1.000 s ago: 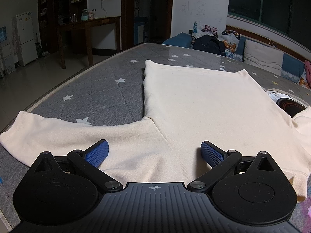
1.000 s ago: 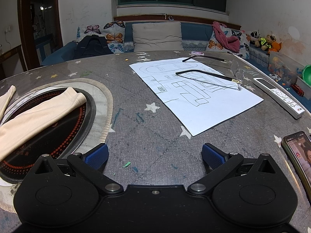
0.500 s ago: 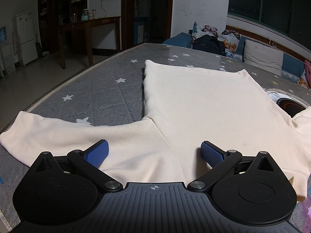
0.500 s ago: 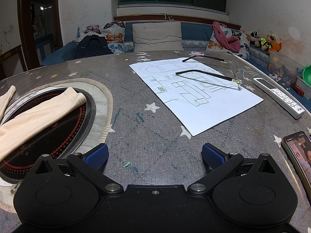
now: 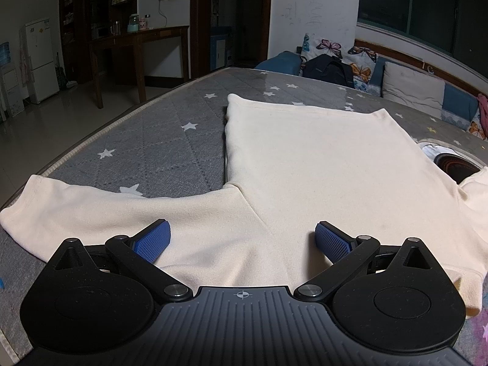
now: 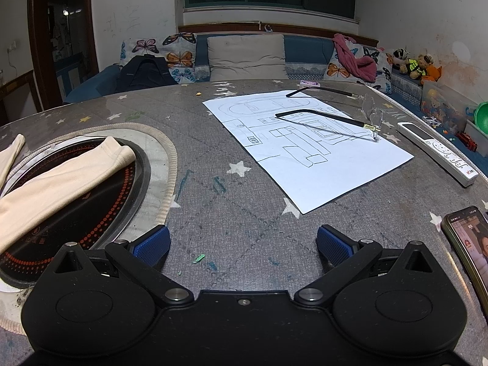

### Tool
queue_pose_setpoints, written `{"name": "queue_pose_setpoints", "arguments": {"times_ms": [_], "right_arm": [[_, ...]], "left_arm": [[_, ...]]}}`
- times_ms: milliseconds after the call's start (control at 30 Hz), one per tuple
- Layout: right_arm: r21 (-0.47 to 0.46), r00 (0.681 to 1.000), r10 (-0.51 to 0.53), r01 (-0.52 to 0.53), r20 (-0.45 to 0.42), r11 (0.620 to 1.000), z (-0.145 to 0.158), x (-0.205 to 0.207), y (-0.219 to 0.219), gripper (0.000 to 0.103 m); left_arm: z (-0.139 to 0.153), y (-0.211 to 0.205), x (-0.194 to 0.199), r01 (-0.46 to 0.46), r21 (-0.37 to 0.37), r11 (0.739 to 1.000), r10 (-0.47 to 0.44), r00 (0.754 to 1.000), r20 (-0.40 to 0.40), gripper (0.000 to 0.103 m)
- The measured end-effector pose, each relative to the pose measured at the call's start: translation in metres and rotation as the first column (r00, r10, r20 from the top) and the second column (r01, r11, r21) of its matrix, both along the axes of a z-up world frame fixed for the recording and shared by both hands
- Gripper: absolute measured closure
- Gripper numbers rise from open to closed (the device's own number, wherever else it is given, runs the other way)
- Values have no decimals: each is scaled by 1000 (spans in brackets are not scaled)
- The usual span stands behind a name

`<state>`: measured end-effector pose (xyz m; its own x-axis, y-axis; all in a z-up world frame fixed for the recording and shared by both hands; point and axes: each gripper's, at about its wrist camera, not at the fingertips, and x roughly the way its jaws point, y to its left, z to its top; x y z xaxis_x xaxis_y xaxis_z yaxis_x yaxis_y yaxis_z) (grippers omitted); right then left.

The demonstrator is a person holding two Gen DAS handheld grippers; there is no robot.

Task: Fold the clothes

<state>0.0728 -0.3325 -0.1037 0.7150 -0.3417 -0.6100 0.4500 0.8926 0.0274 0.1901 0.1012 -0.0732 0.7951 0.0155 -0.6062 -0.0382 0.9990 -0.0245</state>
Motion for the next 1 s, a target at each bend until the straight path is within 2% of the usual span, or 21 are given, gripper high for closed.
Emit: {"name": "queue_pose_setpoints", "arguments": {"times_ms": [1000], "right_arm": [[0, 1000, 0, 0, -2, 1000, 0, -1, 1, 0]], "left_arm": [[0, 1, 0, 0, 2, 1000, 0, 1000, -1, 1]]}}
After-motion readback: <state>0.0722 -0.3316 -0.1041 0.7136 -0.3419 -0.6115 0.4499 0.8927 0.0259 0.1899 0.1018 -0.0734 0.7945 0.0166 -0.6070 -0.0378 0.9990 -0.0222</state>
